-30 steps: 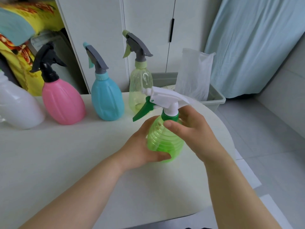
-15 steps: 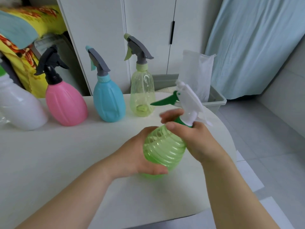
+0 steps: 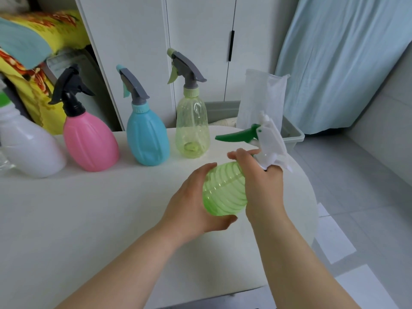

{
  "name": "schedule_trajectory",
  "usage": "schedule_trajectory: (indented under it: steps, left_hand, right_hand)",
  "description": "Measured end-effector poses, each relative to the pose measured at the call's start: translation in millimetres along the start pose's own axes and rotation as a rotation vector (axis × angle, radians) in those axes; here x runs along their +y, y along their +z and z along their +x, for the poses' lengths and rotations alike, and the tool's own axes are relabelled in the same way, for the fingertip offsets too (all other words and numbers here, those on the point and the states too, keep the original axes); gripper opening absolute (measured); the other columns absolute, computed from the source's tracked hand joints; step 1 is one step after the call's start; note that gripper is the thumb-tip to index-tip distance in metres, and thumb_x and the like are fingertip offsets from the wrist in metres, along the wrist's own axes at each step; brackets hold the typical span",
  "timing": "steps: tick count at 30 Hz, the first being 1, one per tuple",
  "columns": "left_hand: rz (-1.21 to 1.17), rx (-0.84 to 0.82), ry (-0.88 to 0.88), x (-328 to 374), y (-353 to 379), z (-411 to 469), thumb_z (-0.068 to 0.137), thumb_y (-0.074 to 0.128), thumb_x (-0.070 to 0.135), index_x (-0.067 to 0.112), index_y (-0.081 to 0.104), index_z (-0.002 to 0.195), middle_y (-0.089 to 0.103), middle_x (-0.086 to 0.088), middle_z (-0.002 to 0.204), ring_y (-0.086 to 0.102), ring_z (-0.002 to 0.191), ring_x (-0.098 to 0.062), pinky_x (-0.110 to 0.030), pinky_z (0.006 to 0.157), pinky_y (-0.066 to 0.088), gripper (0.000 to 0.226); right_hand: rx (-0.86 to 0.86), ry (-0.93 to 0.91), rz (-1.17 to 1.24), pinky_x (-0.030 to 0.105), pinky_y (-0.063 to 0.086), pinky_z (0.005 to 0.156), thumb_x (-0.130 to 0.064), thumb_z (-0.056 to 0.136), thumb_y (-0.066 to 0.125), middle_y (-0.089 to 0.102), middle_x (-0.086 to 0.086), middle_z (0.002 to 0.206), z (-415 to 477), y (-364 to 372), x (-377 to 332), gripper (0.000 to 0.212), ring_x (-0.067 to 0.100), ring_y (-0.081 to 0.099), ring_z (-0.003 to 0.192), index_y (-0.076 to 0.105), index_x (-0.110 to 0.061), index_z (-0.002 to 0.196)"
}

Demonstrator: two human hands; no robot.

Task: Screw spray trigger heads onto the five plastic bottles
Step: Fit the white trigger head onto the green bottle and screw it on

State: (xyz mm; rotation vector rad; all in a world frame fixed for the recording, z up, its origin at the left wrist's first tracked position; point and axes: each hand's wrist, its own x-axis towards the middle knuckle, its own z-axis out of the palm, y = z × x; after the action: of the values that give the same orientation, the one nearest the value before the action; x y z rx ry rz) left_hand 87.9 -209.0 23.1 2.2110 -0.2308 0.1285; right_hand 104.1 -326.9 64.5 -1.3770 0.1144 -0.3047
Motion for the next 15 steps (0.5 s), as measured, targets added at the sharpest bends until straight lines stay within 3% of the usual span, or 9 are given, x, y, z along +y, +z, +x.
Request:
schedule_trajectory:
  steps: [3, 7, 11, 15]
  left_hand:
    - [-0.049, -0.045, -0.036, -2, -7, 4, 0.046, 0.082, 0.036, 0.035, 0.026, 0.129, 0.046, 0.014, 0.129, 0.048, 0.117, -0.008, -0.03, 0.097, 0.041, 0.1]
    - [-0.101, -0.151, -0.039, -8, -21, -2, 0.054, 0.082, 0.037, 0.035, 0.015, 0.137, 0.03, 0.016, 0.139, 0.032, 0.127, -0.005, -0.029, 0.105, 0.029, 0.107]
    - [0.167, -0.086, -0.019, -29, -36, -14, 0.074, 0.064, 0.047, 0.026, 0.017, 0.139, 0.019, 0.006, 0.15, 0.018, 0.137, -0.011, -0.026, 0.11, 0.01, 0.083]
    - [0.486, 0.036, -0.143, -61, -50, -21, 0.083, 0.05, 0.048, 0.023, 0.027, 0.137, 0.016, 0.002, 0.153, 0.014, 0.14, -0.013, -0.028, 0.112, 0.002, 0.064]
  right_hand:
    - [-0.142, -0.037, -0.054, 0.004, 0.044, 0.053, -0.013, 0.076, 0.063, 0.066, -0.022, 0.065, -3, 0, 2, 0.015, -0.012, 0.058, 0.062, 0.061, -0.028, 0.072]
    - [-0.265, -0.095, -0.112, 0.004, 0.044, 0.065, -0.008, 0.079, 0.06, 0.065, -0.022, 0.089, -16, -6, 8, 0.026, -0.013, 0.058, 0.081, 0.056, -0.03, 0.092]
    - [-0.078, -0.15, -0.173, 0.005, 0.044, 0.068, -0.01, 0.078, 0.063, 0.06, -0.022, 0.088, -11, -8, 4, 0.025, -0.014, 0.057, 0.077, 0.056, -0.035, 0.081]
    - [0.095, -0.192, -0.309, 0.022, 0.038, 0.07, -0.016, 0.077, 0.065, 0.056, -0.013, 0.077, 19, -7, -11, 0.014, 0.008, 0.054, 0.076, 0.056, -0.026, 0.078]
